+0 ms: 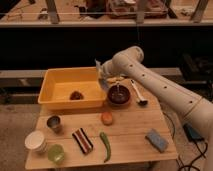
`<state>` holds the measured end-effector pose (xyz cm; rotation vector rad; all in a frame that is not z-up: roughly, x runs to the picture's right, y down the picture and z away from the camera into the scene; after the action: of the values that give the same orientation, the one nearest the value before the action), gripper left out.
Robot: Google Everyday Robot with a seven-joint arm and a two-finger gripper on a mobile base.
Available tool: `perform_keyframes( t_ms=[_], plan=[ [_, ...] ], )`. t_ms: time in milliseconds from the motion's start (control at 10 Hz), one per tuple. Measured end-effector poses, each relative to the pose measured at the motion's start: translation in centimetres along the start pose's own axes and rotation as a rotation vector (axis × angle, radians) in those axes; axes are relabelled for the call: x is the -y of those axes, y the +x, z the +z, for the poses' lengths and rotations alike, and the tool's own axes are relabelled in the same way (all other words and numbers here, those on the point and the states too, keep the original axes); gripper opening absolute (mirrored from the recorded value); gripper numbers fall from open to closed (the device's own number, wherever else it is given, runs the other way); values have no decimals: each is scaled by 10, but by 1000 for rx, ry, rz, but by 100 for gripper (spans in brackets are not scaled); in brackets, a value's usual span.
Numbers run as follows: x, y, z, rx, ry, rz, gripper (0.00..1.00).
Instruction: Wipe tray with towel
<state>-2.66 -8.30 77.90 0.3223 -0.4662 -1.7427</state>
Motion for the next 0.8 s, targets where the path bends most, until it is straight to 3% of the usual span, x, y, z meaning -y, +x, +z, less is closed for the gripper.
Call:
perform_keyframes(
  t_ms=[500, 800],
  plan=[
    [-4, 0, -1, -2, -8, 0, 0],
    [-9, -5, 10, 51, -38, -43, 0]
  ],
)
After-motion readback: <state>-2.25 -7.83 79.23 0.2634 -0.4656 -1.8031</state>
